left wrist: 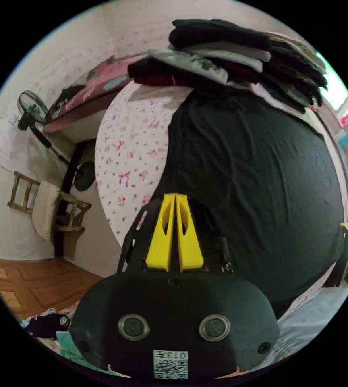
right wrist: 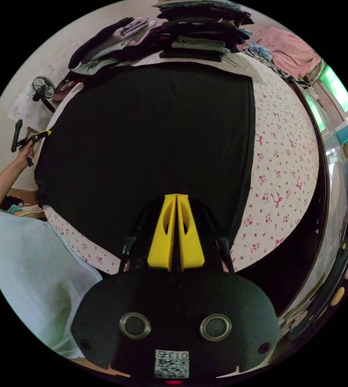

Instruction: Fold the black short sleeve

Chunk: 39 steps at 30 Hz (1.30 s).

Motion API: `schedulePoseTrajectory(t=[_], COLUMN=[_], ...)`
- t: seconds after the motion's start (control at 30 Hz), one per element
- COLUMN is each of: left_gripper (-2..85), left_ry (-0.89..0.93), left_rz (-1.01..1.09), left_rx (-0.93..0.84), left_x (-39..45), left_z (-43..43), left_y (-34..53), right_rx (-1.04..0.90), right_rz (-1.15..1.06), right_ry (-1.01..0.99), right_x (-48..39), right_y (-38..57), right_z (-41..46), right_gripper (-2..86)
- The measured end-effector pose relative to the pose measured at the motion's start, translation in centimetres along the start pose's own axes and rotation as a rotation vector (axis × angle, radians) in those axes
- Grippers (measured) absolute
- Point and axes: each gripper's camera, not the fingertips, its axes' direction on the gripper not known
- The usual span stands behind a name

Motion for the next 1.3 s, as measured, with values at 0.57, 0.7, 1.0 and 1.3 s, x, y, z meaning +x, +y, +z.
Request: schedulePoseTrajectory(t=[0.57, 0.7, 1.0, 1.3], left_gripper=[-0.4, -0.3, -0.3, -0.4], left_ry=[0.105, 0.13, 0.135, 0.117], left_rz=[0.09, 0.075, 0.171, 0.246], left_rx=[0.079, 0.081, 0.153, 0.116], left_x=[2.3, 0.8, 0.9, 6.0], left_z=[5.6, 7.0, 5.5, 9.4], left_y=[-12.5, -13.6, -16.8, -22.5], right_rx=[0.169, 0.139, 0.191, 0.207], right_rz=[-0.018, 0.008, 0.062, 0.076], right_ry=[0.005, 0.041, 0.054, 0.051], right_x=[6.3, 9.3, 14.5, 15.9], right_y=[-20.6, -24.3, -27.9, -34.1], right_z=[-0.5, 0.6, -1.0, -0.3], right_gripper=[0.0, 0.0, -0.1, -0.1])
